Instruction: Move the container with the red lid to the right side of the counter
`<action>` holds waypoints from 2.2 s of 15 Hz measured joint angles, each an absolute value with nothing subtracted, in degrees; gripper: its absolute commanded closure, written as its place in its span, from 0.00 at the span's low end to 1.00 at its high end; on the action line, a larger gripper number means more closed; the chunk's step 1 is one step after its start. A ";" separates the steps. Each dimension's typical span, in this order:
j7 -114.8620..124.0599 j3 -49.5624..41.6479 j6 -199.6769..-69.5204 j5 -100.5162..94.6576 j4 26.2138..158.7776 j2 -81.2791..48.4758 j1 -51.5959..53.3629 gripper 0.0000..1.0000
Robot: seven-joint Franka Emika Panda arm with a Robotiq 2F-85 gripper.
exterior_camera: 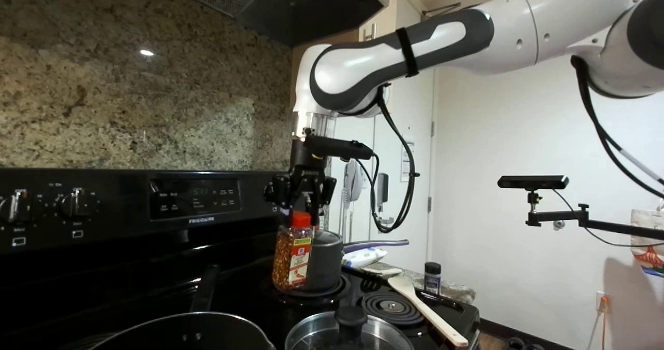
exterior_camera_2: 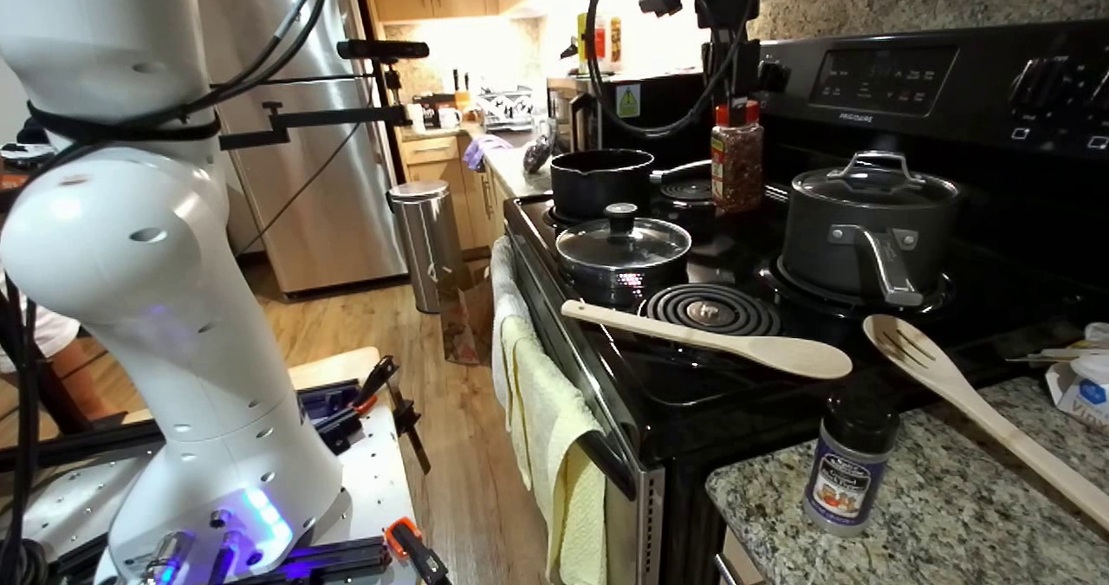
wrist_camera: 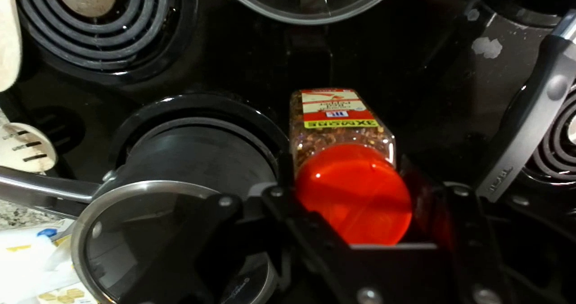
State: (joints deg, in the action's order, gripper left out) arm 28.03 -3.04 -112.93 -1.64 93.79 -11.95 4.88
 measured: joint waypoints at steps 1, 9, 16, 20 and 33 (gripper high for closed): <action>28.07 -3.02 -112.93 -1.64 93.79 -12.09 4.88 0.65; 29.06 -6.85 -107.59 -1.60 89.50 -9.58 0.51 0.65; 28.95 -10.12 -105.73 -1.61 89.37 -7.79 -5.11 0.65; 28.96 -11.09 -106.13 -1.52 89.42 -6.39 -6.59 0.40; 18.55 -15.01 -107.45 -1.30 89.32 -6.45 -12.27 0.65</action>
State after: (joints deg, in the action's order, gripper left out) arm 18.55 -15.01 -107.45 -1.30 89.32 -6.45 -12.27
